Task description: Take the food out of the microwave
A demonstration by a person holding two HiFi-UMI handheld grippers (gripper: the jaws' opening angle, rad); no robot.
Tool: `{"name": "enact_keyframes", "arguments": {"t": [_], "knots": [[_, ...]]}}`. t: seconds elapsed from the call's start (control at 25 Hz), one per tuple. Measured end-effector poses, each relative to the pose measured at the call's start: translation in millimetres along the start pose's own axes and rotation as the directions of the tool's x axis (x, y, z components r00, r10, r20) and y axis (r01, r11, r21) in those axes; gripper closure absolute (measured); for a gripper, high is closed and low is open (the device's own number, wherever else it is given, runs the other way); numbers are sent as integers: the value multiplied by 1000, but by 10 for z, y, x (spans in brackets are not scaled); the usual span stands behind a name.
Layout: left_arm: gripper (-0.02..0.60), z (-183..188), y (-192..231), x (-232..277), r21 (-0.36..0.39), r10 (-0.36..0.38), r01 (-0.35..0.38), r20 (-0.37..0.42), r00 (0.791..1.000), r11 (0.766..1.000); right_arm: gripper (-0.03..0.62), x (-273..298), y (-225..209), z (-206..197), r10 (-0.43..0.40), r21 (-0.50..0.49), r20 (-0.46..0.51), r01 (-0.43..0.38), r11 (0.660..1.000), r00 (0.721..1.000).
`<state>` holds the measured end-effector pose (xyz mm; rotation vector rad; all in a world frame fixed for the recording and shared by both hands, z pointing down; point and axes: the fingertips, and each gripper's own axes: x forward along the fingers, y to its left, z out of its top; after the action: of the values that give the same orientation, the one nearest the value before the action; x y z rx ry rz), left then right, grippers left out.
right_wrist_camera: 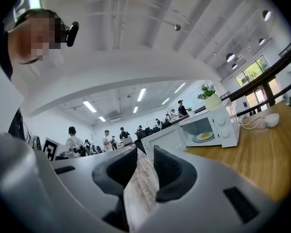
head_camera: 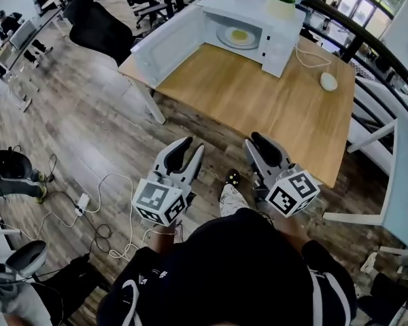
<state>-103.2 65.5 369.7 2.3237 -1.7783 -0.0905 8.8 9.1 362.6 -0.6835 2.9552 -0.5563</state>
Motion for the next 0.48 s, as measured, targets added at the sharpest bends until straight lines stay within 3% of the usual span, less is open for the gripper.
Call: {"name": "enact_keyframes", "arguments": {"t": [0.48], "knots": [[472,134,541,1202,-1,-15,15,-73,997,1000,491,753,-1011,357,-24,43,17,23,999,1000]]}}
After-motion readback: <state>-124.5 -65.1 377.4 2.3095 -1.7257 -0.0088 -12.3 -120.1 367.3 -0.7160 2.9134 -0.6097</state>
